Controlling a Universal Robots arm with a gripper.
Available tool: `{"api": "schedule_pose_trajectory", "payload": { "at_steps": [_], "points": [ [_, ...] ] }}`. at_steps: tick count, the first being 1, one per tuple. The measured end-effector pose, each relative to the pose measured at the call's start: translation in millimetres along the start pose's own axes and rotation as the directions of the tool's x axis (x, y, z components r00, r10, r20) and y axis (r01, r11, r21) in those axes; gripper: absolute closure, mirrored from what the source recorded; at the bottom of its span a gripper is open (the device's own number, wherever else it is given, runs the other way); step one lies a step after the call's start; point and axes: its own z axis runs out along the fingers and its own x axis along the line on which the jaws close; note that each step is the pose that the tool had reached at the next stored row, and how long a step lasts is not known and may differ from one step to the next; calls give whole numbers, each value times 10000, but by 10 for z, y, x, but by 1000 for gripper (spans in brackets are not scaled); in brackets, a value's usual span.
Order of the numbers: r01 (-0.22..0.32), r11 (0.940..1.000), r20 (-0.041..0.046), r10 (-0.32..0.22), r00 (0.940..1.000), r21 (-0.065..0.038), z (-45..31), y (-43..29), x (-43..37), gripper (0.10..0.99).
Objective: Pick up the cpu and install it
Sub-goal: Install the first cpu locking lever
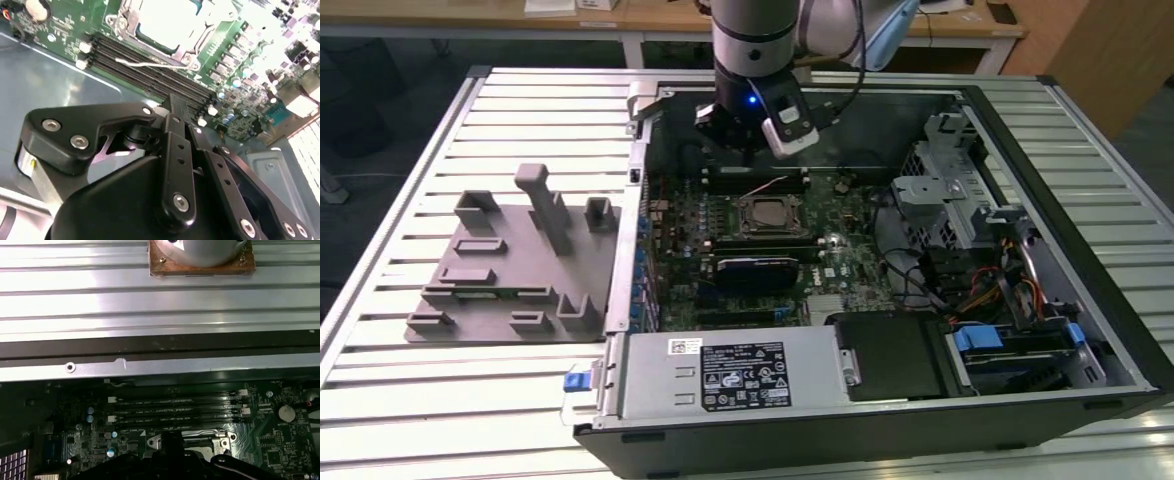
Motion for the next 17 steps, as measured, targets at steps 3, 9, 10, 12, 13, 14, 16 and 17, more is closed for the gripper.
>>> {"api": "schedule_pose_trajectory", "payload": {
  "at_steps": [3, 9, 10, 12, 13, 14, 16, 17],
  "points": [
    [-1, 10000, 0, 1, 10000, 0, 0, 0, -1, 980],
    [76, 10000, 342, -75, 9994, -23, 33, -10, -2, 980],
    [91, 10000, 406, -90, 9991, -26, 37, -11, -2, 980],
    [223, 9997, 985, -217, 9949, -57, 72, -20, -1, 980],
    [199, 9998, 991, -192, 9949, -56, 72, -20, -2, 980],
    [183, 9998, 994, -176, 9949, -56, 72, -20, -2, 980],
    [149, 9999, 1004, -142, 9948, -56, 93, -25, -5, 980],
    [144, 9999, 1005, -138, 9948, -55, 120, -27, -51, 980]
  ]
}}
